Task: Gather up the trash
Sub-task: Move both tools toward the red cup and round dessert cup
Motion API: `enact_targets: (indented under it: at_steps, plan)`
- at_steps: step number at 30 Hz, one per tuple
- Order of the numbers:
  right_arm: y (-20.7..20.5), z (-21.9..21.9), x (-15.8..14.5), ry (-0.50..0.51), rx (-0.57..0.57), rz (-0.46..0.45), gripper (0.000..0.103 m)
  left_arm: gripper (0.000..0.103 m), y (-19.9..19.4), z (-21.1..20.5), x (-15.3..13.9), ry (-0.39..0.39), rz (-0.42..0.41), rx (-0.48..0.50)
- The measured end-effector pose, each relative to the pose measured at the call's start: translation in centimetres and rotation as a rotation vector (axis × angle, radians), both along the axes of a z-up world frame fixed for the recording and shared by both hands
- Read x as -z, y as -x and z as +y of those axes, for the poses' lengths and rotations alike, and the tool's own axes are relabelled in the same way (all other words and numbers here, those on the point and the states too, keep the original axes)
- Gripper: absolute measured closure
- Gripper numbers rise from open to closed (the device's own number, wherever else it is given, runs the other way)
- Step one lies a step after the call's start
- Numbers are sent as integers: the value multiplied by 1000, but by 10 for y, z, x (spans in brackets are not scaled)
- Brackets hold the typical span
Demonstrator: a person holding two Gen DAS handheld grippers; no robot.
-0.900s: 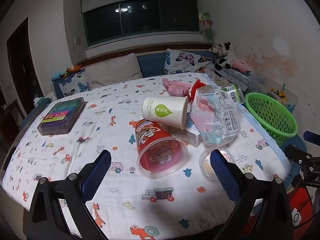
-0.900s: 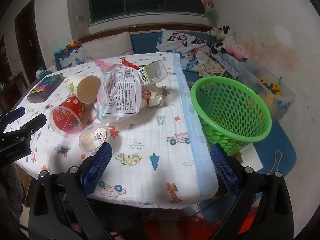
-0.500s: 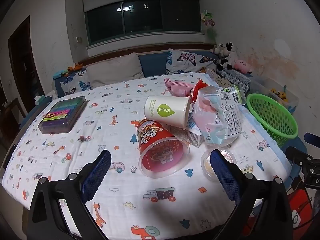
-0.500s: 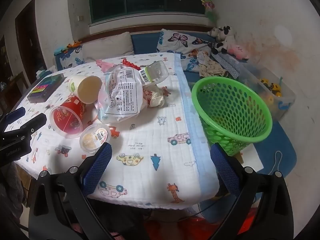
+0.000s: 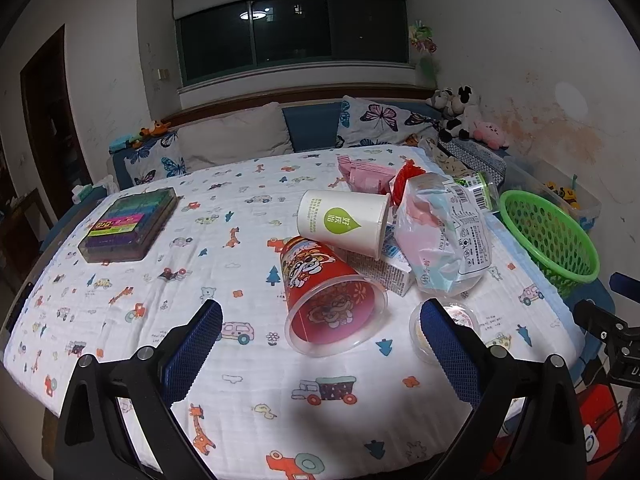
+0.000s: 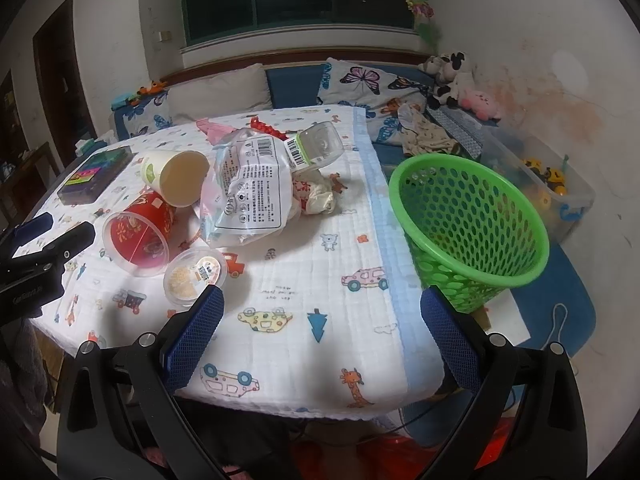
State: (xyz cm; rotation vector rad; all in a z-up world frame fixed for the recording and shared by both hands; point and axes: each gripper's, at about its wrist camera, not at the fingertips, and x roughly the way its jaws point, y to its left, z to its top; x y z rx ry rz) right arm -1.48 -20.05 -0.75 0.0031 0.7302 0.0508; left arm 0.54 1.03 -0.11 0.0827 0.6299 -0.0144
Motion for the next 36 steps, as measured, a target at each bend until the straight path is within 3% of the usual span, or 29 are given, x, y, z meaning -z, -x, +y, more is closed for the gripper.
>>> enact_targets:
  at_steps: [36]
  plan:
    - [-18, 11, 1, -16, -55, -4, 5, 7, -17, 16, 3, 12, 23, -33]
